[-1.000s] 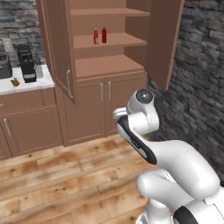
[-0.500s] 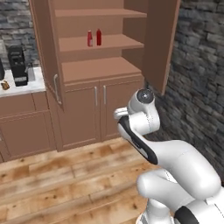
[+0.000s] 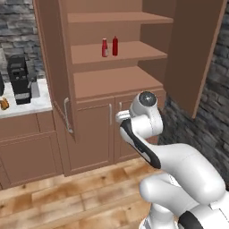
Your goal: There are various items on the counter. Only move the condiments/shakers into the cabinet.
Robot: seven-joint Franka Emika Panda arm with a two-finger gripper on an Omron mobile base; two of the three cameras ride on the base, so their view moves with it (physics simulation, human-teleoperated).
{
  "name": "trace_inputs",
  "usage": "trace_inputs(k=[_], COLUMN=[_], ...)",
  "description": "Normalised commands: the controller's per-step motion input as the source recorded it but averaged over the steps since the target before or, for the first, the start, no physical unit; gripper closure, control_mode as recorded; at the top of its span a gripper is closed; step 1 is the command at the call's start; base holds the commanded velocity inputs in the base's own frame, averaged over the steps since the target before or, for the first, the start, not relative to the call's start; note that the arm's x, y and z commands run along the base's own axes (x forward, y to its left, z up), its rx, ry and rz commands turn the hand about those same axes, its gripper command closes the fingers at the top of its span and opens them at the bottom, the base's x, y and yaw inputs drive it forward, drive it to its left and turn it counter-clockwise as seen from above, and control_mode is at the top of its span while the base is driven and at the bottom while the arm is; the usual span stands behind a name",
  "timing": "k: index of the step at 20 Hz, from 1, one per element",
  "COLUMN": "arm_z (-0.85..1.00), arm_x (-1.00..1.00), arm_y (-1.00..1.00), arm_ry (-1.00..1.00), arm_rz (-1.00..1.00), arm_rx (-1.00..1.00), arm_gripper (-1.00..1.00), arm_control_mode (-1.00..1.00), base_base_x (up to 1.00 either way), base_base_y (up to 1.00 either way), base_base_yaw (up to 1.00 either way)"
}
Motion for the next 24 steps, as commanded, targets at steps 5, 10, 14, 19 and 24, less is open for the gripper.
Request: trace_inputs(k=[5, 10, 14, 19, 24], arm_z=[0.00, 0.00, 0.00, 0.00, 0.00], arm_x=[0.00, 0.00, 0.00, 0.00, 0.00], arm_y=[0.00, 0.00, 0.00, 0.00, 0.00], arm_ry=[0.00, 0.00, 0.00, 0.00, 0.00], arm_rz=[0.00, 0.00, 0.00, 0.00, 0.00], arm_rx=[0.00, 0.00, 0.00, 0.00, 0.00], arm_gripper=[1.00, 1.00, 1.00, 1.00, 1.00], arm_control_mode=[1.00, 1.00, 1.00, 1.00, 1.00], base_base_x=[0.90, 0.76, 0.74, 0.73, 0.60], base_base_y=[-0.21, -0.41, -0.19, 0.00, 0.01], base_base_yaw=[0.00, 0.01, 0.02, 0.00, 0.00])
